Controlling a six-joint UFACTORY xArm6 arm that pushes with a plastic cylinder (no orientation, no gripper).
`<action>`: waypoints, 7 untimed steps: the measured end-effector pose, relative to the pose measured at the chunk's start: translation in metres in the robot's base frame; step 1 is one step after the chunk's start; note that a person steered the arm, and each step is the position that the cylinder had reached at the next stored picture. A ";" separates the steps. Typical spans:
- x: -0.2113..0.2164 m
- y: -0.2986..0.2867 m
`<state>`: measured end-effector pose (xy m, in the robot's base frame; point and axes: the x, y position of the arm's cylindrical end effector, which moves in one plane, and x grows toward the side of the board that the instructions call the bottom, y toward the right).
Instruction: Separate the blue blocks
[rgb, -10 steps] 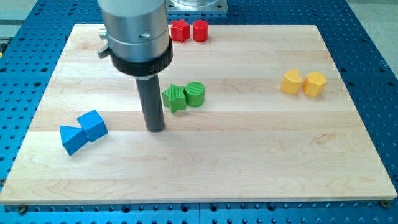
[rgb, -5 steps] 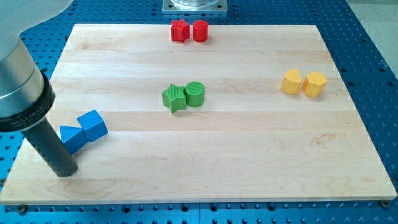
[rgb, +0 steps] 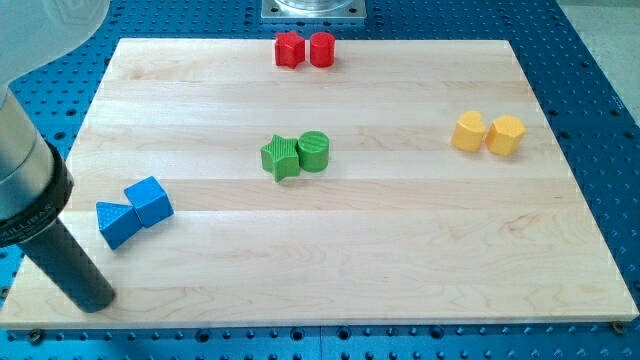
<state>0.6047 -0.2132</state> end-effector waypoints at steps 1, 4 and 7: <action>0.000 0.000; 0.013 0.000; 0.014 -0.005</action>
<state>0.6186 -0.2185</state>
